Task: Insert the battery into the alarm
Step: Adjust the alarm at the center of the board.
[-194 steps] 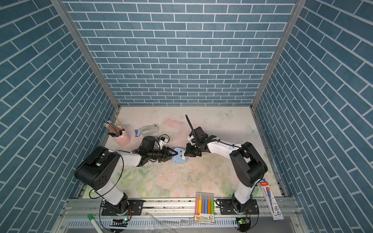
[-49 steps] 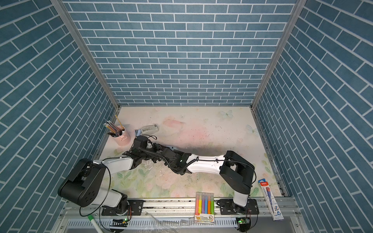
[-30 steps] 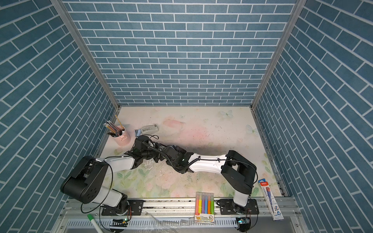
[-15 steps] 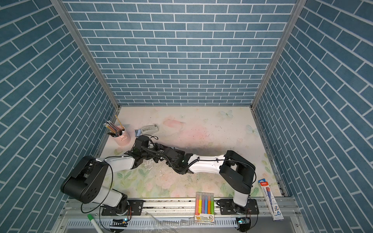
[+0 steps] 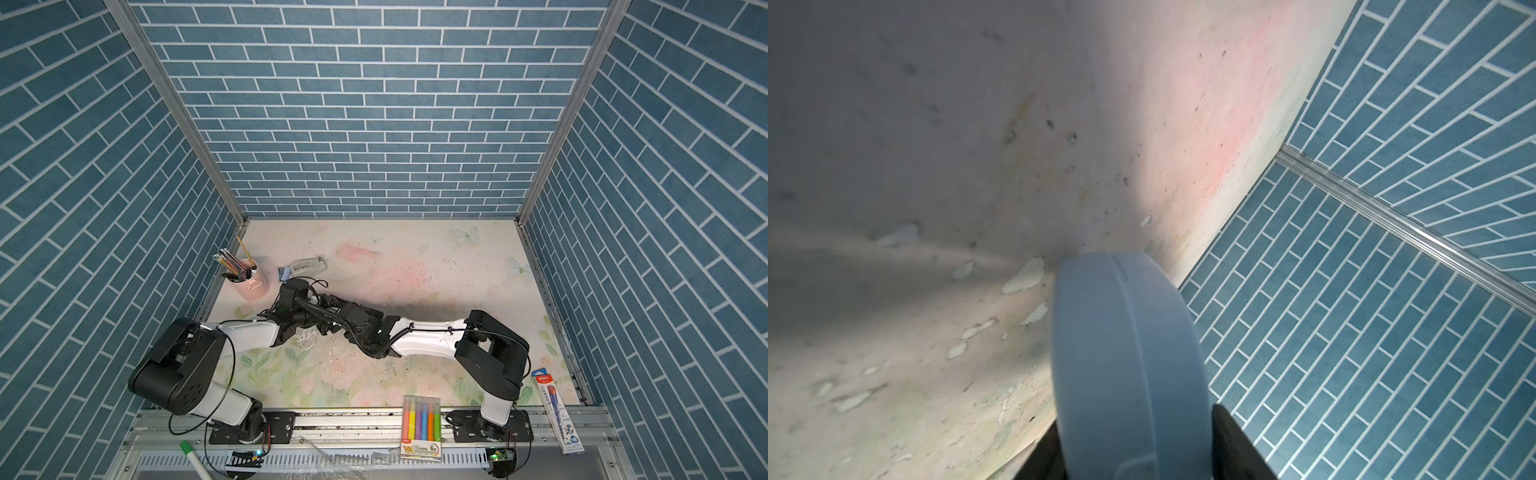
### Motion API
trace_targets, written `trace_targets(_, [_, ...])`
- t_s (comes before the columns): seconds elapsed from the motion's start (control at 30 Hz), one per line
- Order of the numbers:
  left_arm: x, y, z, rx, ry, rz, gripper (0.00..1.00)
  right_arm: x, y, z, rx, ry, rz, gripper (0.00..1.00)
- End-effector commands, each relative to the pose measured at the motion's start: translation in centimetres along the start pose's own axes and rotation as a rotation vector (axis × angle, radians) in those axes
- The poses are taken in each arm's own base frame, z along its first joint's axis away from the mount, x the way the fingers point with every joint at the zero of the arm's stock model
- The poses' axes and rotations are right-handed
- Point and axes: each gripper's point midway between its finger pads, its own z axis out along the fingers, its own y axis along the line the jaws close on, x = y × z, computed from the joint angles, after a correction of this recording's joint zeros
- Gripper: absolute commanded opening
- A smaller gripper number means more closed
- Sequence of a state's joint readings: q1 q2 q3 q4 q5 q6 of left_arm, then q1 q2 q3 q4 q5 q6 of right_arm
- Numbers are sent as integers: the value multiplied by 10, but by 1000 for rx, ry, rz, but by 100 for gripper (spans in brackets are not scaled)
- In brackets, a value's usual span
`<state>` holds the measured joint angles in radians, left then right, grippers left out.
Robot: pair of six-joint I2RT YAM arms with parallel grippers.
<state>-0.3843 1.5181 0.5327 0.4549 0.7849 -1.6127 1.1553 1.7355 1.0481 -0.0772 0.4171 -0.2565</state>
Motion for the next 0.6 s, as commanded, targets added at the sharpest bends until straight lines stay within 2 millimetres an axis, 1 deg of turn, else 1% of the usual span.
trace_targets(0.0, [24,-41,1,102,108,183,64,-5,-22,-9,10,-31,226,6])
trace_targets(0.1, [19,-54,-2,123,96,218,71,-1,-23,-11,-11,-20,262,3])
trace_targets(0.2, [15,-75,-8,150,81,278,75,3,-26,-14,-25,-19,301,2])
trace_targets(0.23, [13,-75,-10,135,74,294,76,5,-27,-15,-31,-15,320,1])
trace_targets(0.27, [13,-86,-13,135,65,329,77,7,-29,-16,-37,-13,338,0])
trace_targets(0.33, [10,-91,-20,96,39,376,80,10,-33,-20,-54,-15,384,0])
trace_targets(0.43, [7,-100,-31,52,12,436,81,15,-40,-25,-74,-18,466,0])
trace_targets(0.57, [-1,-98,-44,8,-37,482,80,21,-55,-35,-135,-32,637,0])
